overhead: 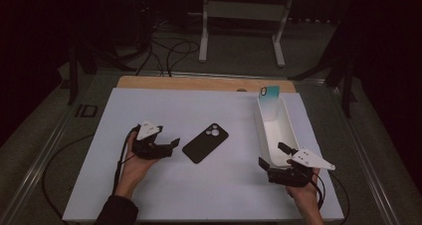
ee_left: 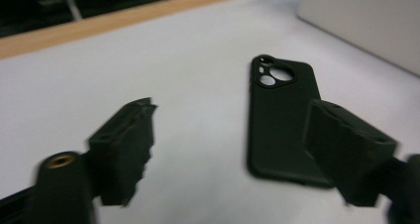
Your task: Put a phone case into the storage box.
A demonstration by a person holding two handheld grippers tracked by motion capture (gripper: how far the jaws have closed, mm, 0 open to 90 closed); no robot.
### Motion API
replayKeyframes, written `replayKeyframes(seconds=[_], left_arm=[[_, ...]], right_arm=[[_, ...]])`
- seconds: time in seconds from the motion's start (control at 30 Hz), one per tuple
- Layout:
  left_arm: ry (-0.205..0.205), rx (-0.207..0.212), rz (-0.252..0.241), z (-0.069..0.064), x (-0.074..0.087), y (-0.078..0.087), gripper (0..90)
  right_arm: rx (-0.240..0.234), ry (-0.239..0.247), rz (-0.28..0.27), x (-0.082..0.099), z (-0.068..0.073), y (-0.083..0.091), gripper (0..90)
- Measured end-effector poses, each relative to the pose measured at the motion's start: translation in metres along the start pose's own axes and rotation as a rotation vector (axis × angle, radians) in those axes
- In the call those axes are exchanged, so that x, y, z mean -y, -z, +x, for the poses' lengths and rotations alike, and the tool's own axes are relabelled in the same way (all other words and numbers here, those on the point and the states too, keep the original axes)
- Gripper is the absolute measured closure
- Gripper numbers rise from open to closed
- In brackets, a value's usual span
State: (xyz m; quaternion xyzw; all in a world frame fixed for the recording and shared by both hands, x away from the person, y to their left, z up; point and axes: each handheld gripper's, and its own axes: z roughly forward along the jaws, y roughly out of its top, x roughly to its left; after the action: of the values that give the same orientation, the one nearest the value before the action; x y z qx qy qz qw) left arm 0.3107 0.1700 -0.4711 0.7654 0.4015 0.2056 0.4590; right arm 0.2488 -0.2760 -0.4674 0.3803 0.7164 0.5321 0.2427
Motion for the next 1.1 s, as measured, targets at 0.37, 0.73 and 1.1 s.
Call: replayKeyframes(seconds=[0.37,0.73,1.1], left_arm=[[-0.026,-0.035,-0.049,0.005,0.035,0.062,0.9],[-0.014,-0.069,-0.088,0.008,0.051,0.077,0.5],[-0.004,-0.079,-0.054,0.005,0.04,0.074,0.6]], right_arm=[[0.002,0.002,-0.006,-0.001,0.002,0.0,8.8],[-0.004,0.011,-0.025,-0.001,0.002,0.002,8.8],[-0.012,0.011,-0.028,0.0,0.001,0.002,8.8]])
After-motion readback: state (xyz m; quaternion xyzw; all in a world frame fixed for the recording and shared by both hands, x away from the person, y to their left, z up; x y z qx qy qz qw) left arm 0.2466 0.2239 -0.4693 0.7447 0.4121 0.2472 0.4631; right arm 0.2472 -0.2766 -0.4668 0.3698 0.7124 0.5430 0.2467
